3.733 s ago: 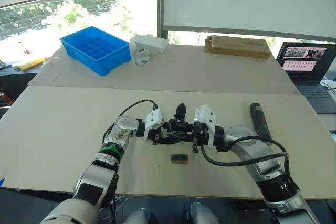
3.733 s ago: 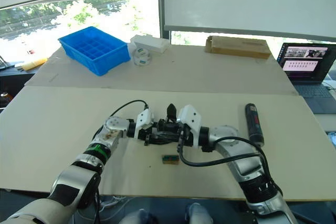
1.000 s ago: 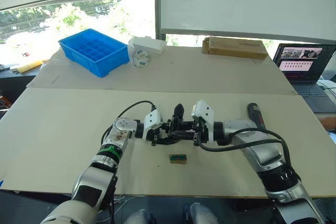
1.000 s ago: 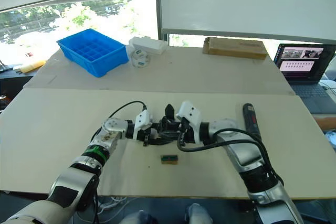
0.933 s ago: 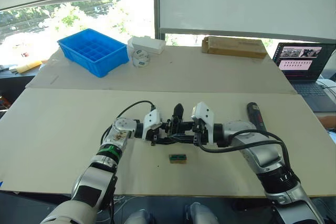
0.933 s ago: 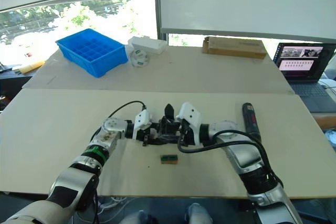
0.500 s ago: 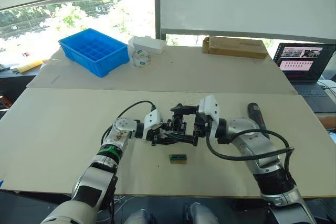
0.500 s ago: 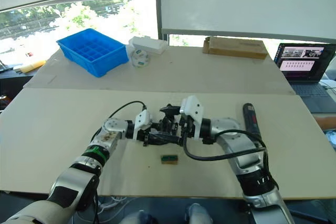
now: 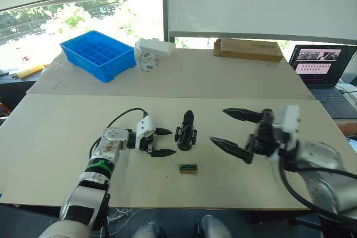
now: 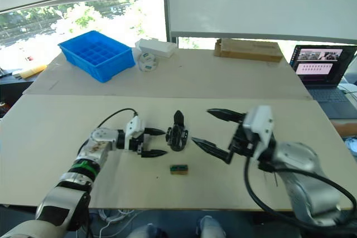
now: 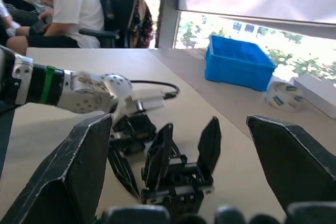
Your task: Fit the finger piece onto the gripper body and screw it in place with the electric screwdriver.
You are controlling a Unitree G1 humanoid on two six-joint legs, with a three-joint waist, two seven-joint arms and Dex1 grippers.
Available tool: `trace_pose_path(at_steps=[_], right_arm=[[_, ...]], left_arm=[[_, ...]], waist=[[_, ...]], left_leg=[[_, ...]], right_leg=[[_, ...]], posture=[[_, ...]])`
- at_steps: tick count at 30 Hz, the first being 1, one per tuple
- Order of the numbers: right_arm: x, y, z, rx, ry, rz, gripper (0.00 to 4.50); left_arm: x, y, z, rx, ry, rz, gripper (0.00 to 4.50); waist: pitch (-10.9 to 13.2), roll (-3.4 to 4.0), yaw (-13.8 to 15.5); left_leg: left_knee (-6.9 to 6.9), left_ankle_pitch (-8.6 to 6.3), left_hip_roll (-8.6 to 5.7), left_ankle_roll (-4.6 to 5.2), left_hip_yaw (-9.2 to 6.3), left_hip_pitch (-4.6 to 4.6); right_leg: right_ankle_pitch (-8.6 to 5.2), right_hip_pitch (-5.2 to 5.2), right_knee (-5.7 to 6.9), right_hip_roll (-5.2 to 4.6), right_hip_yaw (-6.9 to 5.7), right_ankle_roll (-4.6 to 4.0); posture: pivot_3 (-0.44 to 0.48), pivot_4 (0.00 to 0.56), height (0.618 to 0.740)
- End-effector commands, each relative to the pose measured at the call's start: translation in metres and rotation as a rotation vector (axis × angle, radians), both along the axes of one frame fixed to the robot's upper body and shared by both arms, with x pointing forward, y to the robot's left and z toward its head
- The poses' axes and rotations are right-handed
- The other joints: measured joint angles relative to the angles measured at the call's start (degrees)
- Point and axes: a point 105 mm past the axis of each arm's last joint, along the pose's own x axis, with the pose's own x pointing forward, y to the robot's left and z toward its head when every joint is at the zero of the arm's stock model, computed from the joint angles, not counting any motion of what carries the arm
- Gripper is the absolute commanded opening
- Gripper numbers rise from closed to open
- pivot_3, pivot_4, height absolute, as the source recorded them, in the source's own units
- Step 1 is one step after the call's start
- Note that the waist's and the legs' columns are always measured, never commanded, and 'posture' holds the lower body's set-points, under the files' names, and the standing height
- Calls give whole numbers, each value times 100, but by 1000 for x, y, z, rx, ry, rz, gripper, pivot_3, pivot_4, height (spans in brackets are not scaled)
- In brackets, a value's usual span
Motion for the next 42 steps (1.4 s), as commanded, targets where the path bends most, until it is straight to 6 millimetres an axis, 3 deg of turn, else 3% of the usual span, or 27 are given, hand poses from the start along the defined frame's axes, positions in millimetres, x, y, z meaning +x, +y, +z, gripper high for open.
trace_pose_path(at_steps=[1,5,11,14,17,20,26,29,34,42], right_arm=[[-22,-31,-4,-32,2,-155,4500],[-46,-71,-25,-27,70,-384,4500],[-80,-120,-53,16,130,-716,4500],[-92,-130,-63,48,166,-812,4500],[-90,-132,-62,73,182,-849,4500],[-67,-142,-54,41,213,-867,4500],[-16,-151,-42,0,400,-833,4500],[9,-167,-54,-31,589,-914,4500],[47,-180,-65,-42,700,-974,4500],[75,-169,-88,-81,804,-910,4500]], left_arm=[[-7,29,22,-55,-10,23,4398],[-21,50,41,-86,-53,25,4398],[-40,57,67,-145,-113,6,4398],[-48,55,74,-150,-121,-13,4398],[-54,50,83,-162,-161,-52,4398],[-55,40,99,-186,-218,-95,4398],[-57,28,110,-198,-198,-155,4398],[-59,20,112,-217,-161,-168,4398],[-66,10,115,-233,-143,-200,4398],[-77,5,122,-252,-149,-248,4398]], waist=[[1,1,12],[2,2,71],[3,3,132],[5,6,128],[5,8,92],[5,9,47],[5,6,15],[6,7,15],[9,3,13],[10,5,4]], left_leg=[[-1,0,0,0,-1,3],[-7,-1,-2,0,-3,-1],[-5,-4,-3,2,-2,8],[-21,-3,-2,-2,-3,11],[-28,-1,-2,-5,0,18],[-32,-1,-2,-7,5,27],[-39,1,-5,-6,15,34],[-41,3,-7,-8,12,34],[-39,4,-12,-5,12,25],[-36,6,-12,-6,23,18]], right_leg=[[-1,2,-1,0,1,1],[-4,1,-3,-1,1,6],[-27,9,-4,-5,19,56],[-30,3,-3,-6,49,51],[-30,2,-1,-6,65,48],[-32,3,1,-6,77,38],[-7,4,-2,-2,90,-15],[0,6,-3,8,87,-10],[2,4,-10,8,83,-4],[-3,1,-12,10,79,11]], posture=[[0,150,740],[0,150,740],[0,150,740],[0,150,740],[0,150,740],[0,150,740],[0,150,740],[0,150,740],[0,150,740],[0,150,740]])
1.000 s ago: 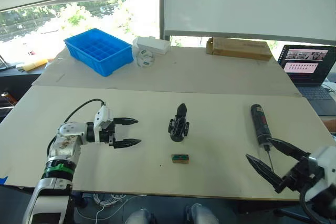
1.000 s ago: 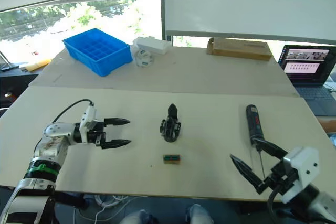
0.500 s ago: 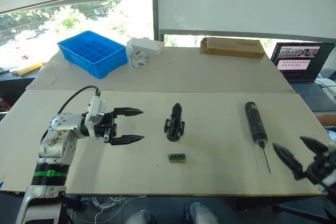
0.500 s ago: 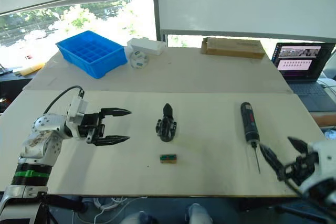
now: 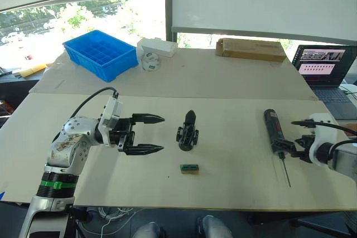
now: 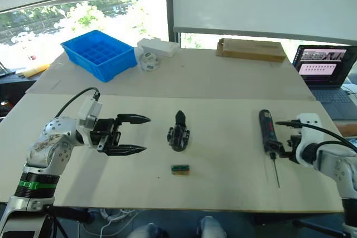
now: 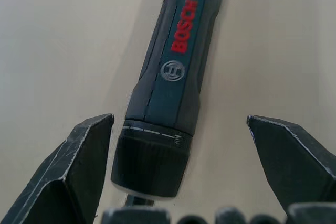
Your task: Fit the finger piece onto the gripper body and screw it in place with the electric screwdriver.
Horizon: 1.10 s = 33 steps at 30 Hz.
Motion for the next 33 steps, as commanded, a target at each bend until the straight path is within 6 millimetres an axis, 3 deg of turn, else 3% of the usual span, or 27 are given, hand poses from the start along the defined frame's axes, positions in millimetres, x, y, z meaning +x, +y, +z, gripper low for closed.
trace_pose_path(at_steps=[1,3,10,15,19,25,33], right_arm=[[9,-2,5,-12,-13,-3,4500],[16,-6,4,-49,-38,-20,4247],[16,0,12,-47,-55,36,1916],[-2,9,40,-64,-81,126,1868],[-30,29,53,-82,-53,219,1868],[-65,62,26,-168,7,339,1868],[-72,83,-11,-111,55,352,1868]], left_arm=[[-6,-1,10,-18,-31,-23,4398],[-7,-1,9,-14,-30,-22,4473],[-7,-2,8,-7,-29,-18,4500],[-12,-4,8,-3,-20,-33,4500],[-15,-6,8,7,-11,-43,4500],[-18,-6,1,16,-5,-36,4500],[-20,1,-8,25,-10,-36,4500]], waist=[[0,1,-5],[0,1,0],[3,5,-3],[14,32,2],[17,39,2],[17,37,14],[17,35,-9]], left_leg=[[0,0,0,0,2,1],[0,1,0,-2,3,2],[-1,2,1,-5,10,6],[-5,3,2,-5,11,3],[-5,2,2,-6,9,0],[-4,2,4,-7,4,2],[-2,2,1,-8,10,8]], right_leg=[[0,0,0,0,-1,1],[-1,0,1,-1,-2,2],[-4,0,4,-1,-9,10],[-4,-6,4,-1,-8,7],[-4,-10,4,-2,-4,8],[-8,-4,3,0,4,13],[-10,-4,6,1,3,17]], posture=[[0,150,740],[0,150,740],[0,150,740],[0,150,740],[0,150,740],[0,150,740],[0,150,740]])
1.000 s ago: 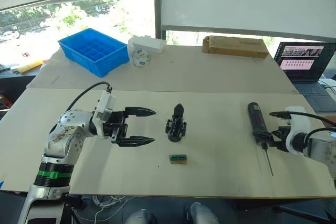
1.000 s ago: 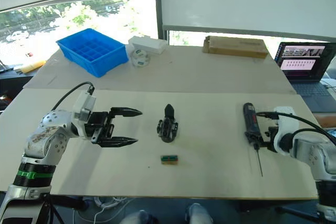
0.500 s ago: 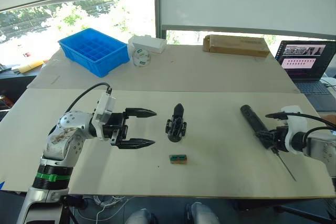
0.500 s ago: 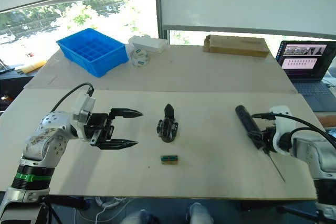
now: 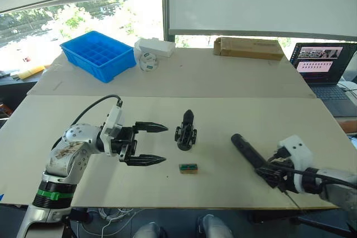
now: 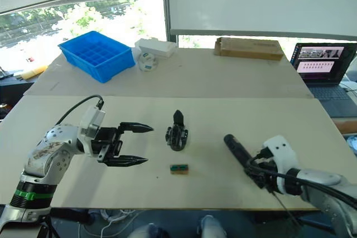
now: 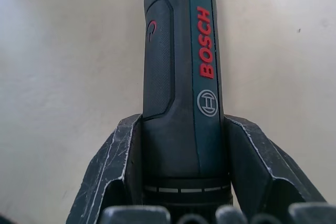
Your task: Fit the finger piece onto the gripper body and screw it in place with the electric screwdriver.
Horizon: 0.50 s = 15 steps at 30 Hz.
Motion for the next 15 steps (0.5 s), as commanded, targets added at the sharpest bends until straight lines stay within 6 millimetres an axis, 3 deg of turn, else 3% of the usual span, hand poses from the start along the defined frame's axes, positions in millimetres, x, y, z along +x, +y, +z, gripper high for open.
trace_pose_path(at_steps=[1,2,4,8,12,15], right_arm=[[2,8,3,8,-28,36,1868],[1,8,2,17,-21,36,1868],[-2,8,1,16,1,60,2920],[-5,7,11,-18,51,128,4353],[-16,9,22,-18,143,196,4458],[-11,-2,27,-102,191,165,4458]], left_arm=[[-2,7,1,11,-44,-4,4500],[-2,9,0,13,-45,-2,4500],[-1,13,-3,18,-44,5,4500],[0,24,-14,29,-36,29,4500],[-2,32,-24,31,-13,49,4500],[-6,33,-31,36,3,47,4500]], waist=[[0,-1,-13],[-1,-2,-17],[-1,-2,-16],[-1,-1,-3],[0,-2,2],[0,-3,-2]], left_leg=[[0,0,1,0,1,2],[-1,0,1,0,2,3],[-2,0,4,0,4,6],[-6,0,2,-1,6,7],[-5,0,3,1,1,4],[-5,-1,4,2,-6,-1]], right_leg=[[0,0,0,3,-1,-1],[1,0,0,3,-1,-3],[1,1,0,6,0,-5],[2,-2,1,2,0,-13],[4,-1,-6,-2,2,-15],[4,-3,-6,-5,3,-19]], posture=[[0,150,740],[0,150,740],[0,150,740],[0,150,740],[0,150,740],[0,150,740]])
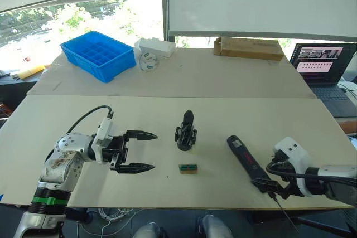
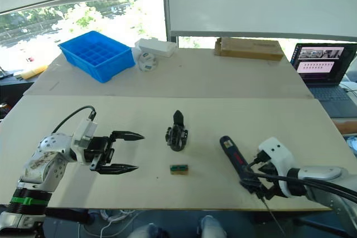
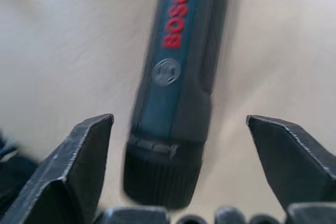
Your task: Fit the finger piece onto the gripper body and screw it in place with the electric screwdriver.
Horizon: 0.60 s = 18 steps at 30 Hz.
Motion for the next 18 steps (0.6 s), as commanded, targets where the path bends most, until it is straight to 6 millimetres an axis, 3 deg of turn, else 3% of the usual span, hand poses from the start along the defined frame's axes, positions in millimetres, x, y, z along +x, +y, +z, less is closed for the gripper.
trace_pose_path(at_steps=[1,7,18], right_arm=[[2,-5,10,-60,36,7,4458],[1,4,8,-71,156,16,4458],[14,-8,-13,-169,245,-46,4458]], left_arm=[[-3,3,4,3,-37,-4,4500],[-3,-1,5,-1,-40,-1,4500],[-8,-5,4,7,-34,-6,4500]], waist=[[1,-4,1],[0,-11,15],[0,-11,0]], left_leg=[[1,-1,0,1,0,-1],[2,-2,1,4,-11,-13],[4,-2,1,4,-10,-16]], right_leg=[[0,-1,0,-2,1,0],[1,-5,-4,-5,-5,-2],[2,-6,-3,-8,-13,-2]], posture=[[0,150,740],[0,150,740],[0,150,740]])
